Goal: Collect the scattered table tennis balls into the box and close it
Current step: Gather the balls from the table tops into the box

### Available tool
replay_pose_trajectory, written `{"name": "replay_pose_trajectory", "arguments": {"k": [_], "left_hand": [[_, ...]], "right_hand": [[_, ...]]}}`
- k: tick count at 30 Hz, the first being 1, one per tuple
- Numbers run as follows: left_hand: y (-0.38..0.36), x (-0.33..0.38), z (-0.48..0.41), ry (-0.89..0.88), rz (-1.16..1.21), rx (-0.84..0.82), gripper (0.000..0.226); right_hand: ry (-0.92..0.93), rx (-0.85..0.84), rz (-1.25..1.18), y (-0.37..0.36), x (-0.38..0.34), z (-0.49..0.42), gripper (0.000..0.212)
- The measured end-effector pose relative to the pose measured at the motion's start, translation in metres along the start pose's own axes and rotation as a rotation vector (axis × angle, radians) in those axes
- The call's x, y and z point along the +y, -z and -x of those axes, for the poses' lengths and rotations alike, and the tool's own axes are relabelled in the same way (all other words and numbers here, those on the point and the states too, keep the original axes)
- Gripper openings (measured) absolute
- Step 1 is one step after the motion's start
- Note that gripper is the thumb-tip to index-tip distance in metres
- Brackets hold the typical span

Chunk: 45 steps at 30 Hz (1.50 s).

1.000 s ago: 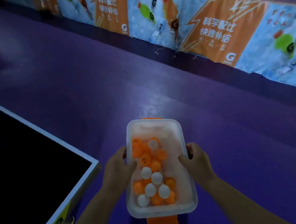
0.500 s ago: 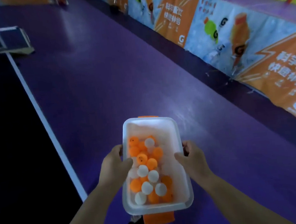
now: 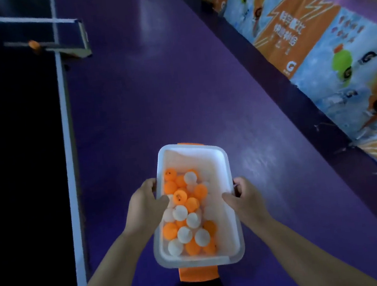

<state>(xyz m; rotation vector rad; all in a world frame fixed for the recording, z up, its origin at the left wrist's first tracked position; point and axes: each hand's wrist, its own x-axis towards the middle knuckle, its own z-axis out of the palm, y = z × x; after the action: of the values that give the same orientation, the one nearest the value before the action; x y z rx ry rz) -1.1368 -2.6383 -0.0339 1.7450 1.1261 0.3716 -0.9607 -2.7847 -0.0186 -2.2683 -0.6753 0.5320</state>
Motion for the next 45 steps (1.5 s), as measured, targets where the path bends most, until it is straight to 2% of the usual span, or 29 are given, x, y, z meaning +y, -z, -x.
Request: {"name": "replay_pose_trajectory", "arguments": {"k": [7,13,16,22,32,40,45], "left_hand": [[-0.005,0.028,-0.102,0.086,0.019,0.191,0.031],[-0.004,0.062,-0.179,0.202,0.060,0.358,0.034],[0.004,0.060,-0.209,0.306,0.055,0.464,0.039],[0.055,0.045,-0.274,0.439,-0.021,0.650,0.033],[0.189,0.043,-0.424,0.397,0.043,0.673,0.013],[0.261,0.018,-0.515,0.435,0.074,0.757,0.024],[0.298,0.009,-0.566,0.509,0.143,0.824,0.025]], "right_hand": [[0.111,-0.206,-0.082,-0.011,-0.033,-0.148,0.019],[0.225,-0.347,-0.032,-0.020,-0.081,-0.267,0.023],[0.280,-0.453,0.022,-0.043,-0.108,-0.312,0.021],[0.351,-0.614,-0.003,-0.111,-0.177,-0.376,0.017],[0.368,-0.647,0.064,-0.211,-0.322,-0.488,0.017],[0.361,-0.726,0.111,-0.295,-0.404,-0.561,0.033],[0.457,-0.811,0.128,-0.348,-0.466,-0.613,0.023]]}}
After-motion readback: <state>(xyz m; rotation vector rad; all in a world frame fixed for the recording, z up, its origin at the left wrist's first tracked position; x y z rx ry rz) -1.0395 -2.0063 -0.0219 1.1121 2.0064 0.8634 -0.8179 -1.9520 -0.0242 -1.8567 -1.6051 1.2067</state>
